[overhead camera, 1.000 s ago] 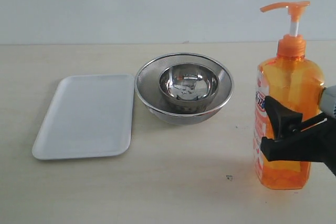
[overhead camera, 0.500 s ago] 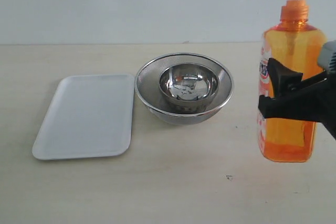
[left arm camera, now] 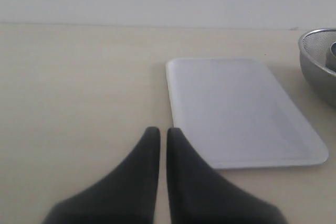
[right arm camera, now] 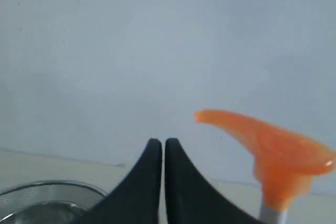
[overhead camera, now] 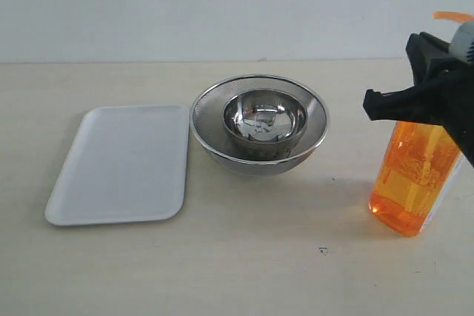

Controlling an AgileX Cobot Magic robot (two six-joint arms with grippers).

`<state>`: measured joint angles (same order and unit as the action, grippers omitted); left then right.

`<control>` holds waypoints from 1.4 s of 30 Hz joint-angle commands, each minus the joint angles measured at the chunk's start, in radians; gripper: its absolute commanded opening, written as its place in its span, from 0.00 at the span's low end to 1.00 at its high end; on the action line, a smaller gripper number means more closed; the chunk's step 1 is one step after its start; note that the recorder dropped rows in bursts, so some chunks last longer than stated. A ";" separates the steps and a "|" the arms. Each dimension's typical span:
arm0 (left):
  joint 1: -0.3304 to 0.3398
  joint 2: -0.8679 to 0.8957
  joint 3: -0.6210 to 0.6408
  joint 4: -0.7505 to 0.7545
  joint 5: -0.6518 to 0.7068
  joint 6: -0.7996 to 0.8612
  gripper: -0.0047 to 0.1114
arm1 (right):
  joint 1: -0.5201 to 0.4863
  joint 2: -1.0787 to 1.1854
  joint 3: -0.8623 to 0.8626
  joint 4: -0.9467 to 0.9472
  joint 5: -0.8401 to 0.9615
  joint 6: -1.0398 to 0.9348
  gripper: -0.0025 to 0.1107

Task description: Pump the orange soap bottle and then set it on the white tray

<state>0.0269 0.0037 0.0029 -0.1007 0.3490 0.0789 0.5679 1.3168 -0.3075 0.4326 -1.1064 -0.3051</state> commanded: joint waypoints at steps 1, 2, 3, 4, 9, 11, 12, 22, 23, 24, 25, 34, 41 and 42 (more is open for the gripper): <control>0.002 -0.004 -0.003 0.005 -0.008 -0.004 0.08 | 0.001 -0.137 0.019 0.002 0.121 -0.039 0.04; 0.002 -0.004 -0.003 0.005 -0.008 -0.004 0.08 | 0.001 -0.187 0.019 0.002 0.216 -0.077 0.13; 0.002 -0.004 -0.003 0.005 -0.008 -0.004 0.08 | 0.001 -0.208 0.019 0.006 0.252 -0.082 0.21; 0.002 -0.004 -0.003 0.005 -0.008 -0.004 0.08 | 0.001 -0.235 0.019 0.013 0.297 -0.082 0.35; 0.002 -0.004 -0.003 0.005 -0.008 -0.004 0.08 | -0.001 -0.282 0.019 0.200 0.589 -0.103 0.94; 0.002 -0.004 -0.003 0.005 -0.008 -0.004 0.08 | -0.001 -0.282 0.019 0.218 0.628 -0.104 0.94; 0.002 -0.004 -0.003 0.005 -0.008 -0.004 0.08 | -0.001 -0.282 0.019 0.219 0.652 -0.104 0.94; 0.002 -0.004 -0.003 0.005 -0.008 -0.004 0.08 | -0.001 -0.360 0.006 0.057 0.682 0.023 0.94; 0.002 -0.004 -0.003 0.005 -0.008 -0.004 0.08 | -0.001 -0.378 0.006 0.057 0.682 0.018 0.94; 0.002 -0.004 -0.003 0.005 -0.008 -0.004 0.08 | -0.001 -0.394 0.006 0.057 0.689 0.017 0.94; 0.002 -0.004 -0.003 0.005 -0.008 -0.004 0.08 | -0.001 -0.416 0.006 0.059 0.708 0.017 0.94; 0.002 -0.004 -0.003 0.005 -0.008 -0.004 0.08 | -0.001 -0.587 0.006 0.070 0.981 0.007 0.94; 0.002 -0.004 -0.003 0.005 -0.008 -0.004 0.08 | -0.001 -0.606 0.006 0.070 1.106 0.009 0.94; 0.002 -0.004 -0.003 0.005 -0.008 -0.004 0.08 | -0.001 -0.606 0.006 0.076 1.119 0.009 0.94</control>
<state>0.0269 0.0037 0.0029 -0.1007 0.3490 0.0789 0.5679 0.7194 -0.3045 0.5063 -0.0287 -0.2932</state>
